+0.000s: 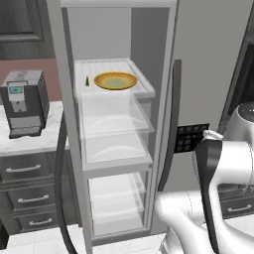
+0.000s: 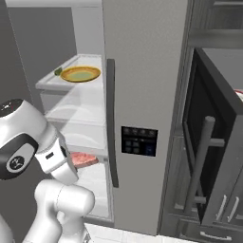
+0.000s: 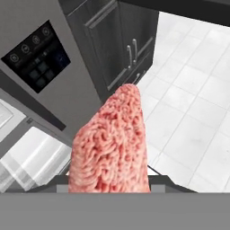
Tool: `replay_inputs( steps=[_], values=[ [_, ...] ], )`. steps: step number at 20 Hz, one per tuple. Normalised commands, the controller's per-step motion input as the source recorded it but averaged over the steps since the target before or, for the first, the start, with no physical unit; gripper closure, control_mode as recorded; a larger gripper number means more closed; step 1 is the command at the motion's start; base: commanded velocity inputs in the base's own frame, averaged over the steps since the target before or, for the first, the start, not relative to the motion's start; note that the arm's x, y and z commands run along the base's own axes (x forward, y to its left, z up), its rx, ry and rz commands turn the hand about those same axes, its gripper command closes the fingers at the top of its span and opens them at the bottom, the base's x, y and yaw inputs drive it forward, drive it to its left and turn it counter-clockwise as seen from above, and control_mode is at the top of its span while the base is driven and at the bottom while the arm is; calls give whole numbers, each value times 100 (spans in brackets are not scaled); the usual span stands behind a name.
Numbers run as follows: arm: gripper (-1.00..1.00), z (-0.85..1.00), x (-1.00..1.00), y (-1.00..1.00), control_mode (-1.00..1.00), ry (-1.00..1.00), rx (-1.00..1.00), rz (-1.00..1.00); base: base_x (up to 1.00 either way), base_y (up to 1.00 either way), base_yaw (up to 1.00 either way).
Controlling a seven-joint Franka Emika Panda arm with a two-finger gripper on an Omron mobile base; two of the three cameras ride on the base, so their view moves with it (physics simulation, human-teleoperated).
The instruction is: Transport the steak from the fridge to the microwave and turn on the microwave.
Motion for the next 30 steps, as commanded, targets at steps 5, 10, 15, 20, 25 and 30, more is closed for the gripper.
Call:
replay_inputs(
  steps=[5, 10, 15, 20, 25, 30],
  values=[
    [100, 0, 0, 0, 100, 0, 0, 0, -48, -32, 0],
    [100, 0, 0, 0, 100, 0, 0, 0, -49, -40, 0],
    [100, 0, 0, 0, 100, 0, 0, 0, -47, -50, -1],
    [100, 0, 0, 0, 100, 0, 0, 0, -39, -54, -2],
    [100, 0, 0, 0, 100, 0, 0, 0, -30, -55, -2],
    [100, 0, 0, 0, 100, 0, 0, 0, -17, -62, 0]
  ],
)
